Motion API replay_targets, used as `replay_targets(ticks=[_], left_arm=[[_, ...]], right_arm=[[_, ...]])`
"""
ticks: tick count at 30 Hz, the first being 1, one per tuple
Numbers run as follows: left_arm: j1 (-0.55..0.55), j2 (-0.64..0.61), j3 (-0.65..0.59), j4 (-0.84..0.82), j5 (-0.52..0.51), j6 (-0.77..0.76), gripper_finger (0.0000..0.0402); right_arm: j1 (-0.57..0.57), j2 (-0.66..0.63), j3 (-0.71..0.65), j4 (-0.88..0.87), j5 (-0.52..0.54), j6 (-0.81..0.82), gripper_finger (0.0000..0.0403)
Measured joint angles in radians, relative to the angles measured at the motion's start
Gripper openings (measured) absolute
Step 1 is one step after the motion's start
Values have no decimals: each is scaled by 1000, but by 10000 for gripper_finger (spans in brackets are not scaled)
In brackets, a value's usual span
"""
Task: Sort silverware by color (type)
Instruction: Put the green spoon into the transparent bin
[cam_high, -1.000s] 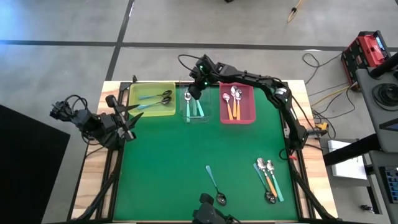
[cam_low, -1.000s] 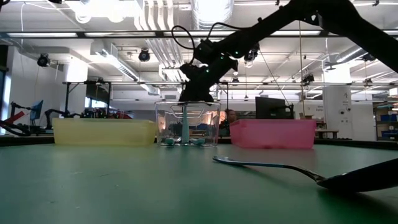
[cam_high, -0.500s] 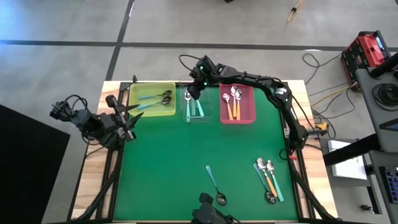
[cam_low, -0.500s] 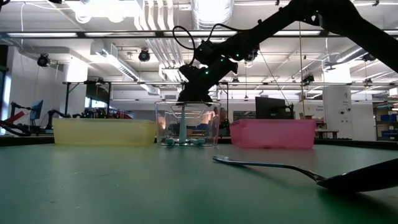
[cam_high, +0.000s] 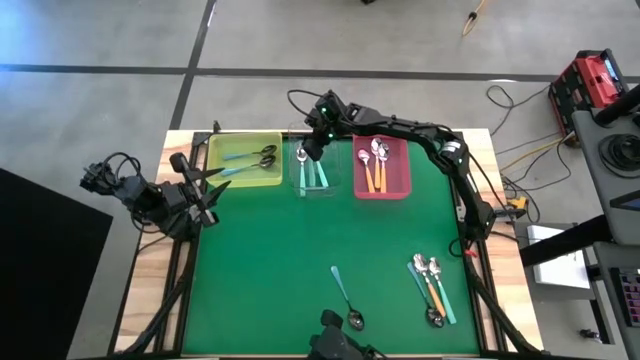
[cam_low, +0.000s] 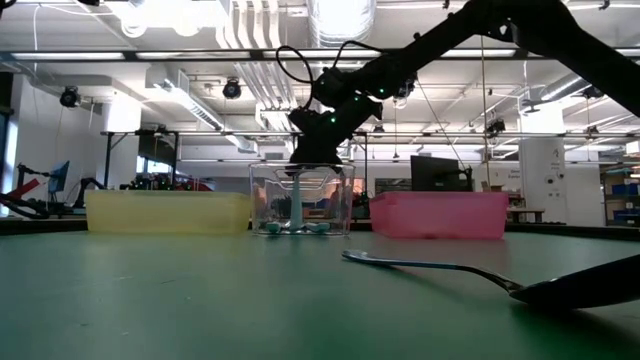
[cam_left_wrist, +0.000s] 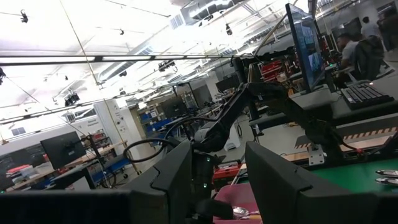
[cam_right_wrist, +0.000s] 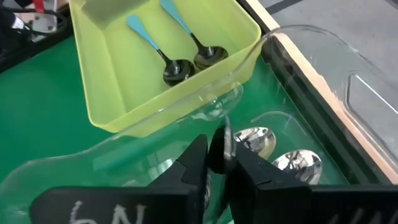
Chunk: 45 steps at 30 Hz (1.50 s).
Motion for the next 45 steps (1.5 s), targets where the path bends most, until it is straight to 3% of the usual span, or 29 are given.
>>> replay_targets(ticks=[7, 26, 45], left_arm=[[0, 0, 0, 0, 0, 0, 134], [0, 0, 0, 0, 0, 0, 134], [0, 0, 0, 0, 0, -1, 134]], right_arm=[[0, 1, 0, -3, 1, 3, 55], [0, 1, 0, 0, -5, 5, 50], [0, 1, 1, 0, 2, 16, 105]])
